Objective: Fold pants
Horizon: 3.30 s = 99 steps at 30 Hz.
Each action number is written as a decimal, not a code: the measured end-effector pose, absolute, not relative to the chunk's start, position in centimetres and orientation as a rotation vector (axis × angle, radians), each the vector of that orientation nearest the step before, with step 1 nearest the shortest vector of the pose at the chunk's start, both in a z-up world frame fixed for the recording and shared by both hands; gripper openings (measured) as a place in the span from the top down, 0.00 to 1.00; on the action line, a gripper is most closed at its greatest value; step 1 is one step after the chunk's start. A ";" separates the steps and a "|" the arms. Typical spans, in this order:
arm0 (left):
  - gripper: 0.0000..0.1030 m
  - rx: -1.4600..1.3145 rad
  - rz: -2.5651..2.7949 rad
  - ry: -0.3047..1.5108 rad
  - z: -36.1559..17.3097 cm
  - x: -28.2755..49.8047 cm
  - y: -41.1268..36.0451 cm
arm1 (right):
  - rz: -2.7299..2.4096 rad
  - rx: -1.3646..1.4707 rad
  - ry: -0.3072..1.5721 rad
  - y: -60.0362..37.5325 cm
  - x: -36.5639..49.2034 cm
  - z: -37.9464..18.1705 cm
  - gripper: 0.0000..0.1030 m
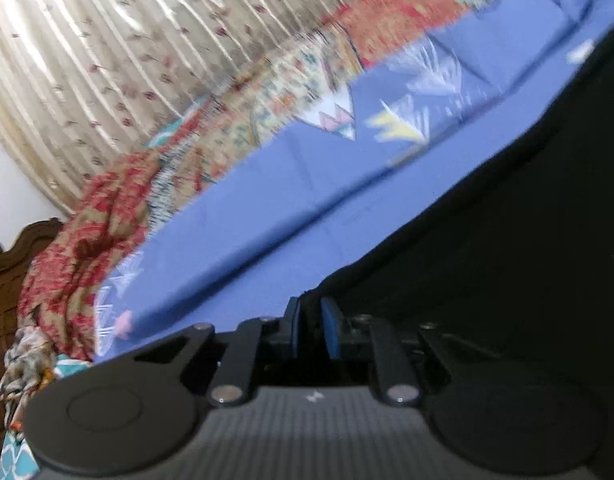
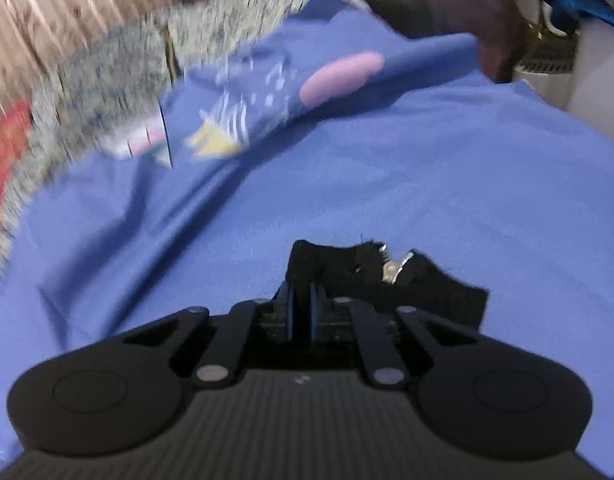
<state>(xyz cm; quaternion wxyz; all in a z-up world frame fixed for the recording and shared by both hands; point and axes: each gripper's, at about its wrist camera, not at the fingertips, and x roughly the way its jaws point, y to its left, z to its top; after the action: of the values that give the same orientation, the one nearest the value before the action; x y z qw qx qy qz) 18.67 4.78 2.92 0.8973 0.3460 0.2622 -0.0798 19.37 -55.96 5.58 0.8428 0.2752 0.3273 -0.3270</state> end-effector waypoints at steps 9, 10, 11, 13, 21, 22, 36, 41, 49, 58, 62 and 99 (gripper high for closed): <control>0.87 0.757 -0.110 0.360 8.0 8.3 5.4 | -0.593 0.873 0.467 -58.0 6.3 10.8 0.90; 0.87 0.756 -0.111 0.356 8.3 7.1 5.6 | -0.592 0.885 0.450 -58.2 4.2 11.2 0.90; 0.87 0.755 -0.111 0.353 8.5 5.8 5.7 | -0.592 0.892 0.439 -57.8 2.7 11.7 0.90; 0.87 0.746 -0.115 0.351 8.7 3.4 5.9 | -0.589 0.909 0.420 -57.8 -1.4 12.3 0.90; 0.87 0.675 -0.074 0.360 8.7 -5.5 7.1 | -0.597 0.936 0.381 -56.7 -12.4 12.2 0.90; 0.87 0.662 -0.073 0.367 8.7 -6.5 7.3 | -0.602 0.947 0.378 -56.7 -13.4 11.9 0.90; 0.92 0.414 0.071 0.516 9.2 -11.0 12.7 | -0.698 1.043 0.418 -56.3 -22.4 6.7 0.90; 0.53 0.062 0.058 0.657 10.6 -9.4 17.3 | -0.785 1.049 0.394 -56.9 -23.6 6.3 0.76; 0.24 -0.501 -0.070 0.811 8.2 -4.4 22.6 | -0.690 0.848 0.404 -54.2 -20.5 8.7 0.56; 0.94 -0.590 -0.076 0.888 5.0 0.3 20.2 | -0.698 0.857 0.554 -54.8 -15.7 5.6 0.93; 0.95 -0.641 -0.100 0.841 6.6 -1.4 20.8 | -0.715 0.823 0.457 -54.9 -16.4 7.7 0.95; 0.24 -0.858 -0.136 0.960 1.0 -6.6 23.4 | 0.825 -0.183 0.749 -14.4 -5.8 7.6 0.59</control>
<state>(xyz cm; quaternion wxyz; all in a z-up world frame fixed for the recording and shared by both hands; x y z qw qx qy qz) -6.56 23.37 0.95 0.7977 -0.3997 0.4471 -0.0632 -5.81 -14.42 7.59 0.8449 -0.0866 0.3548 0.3908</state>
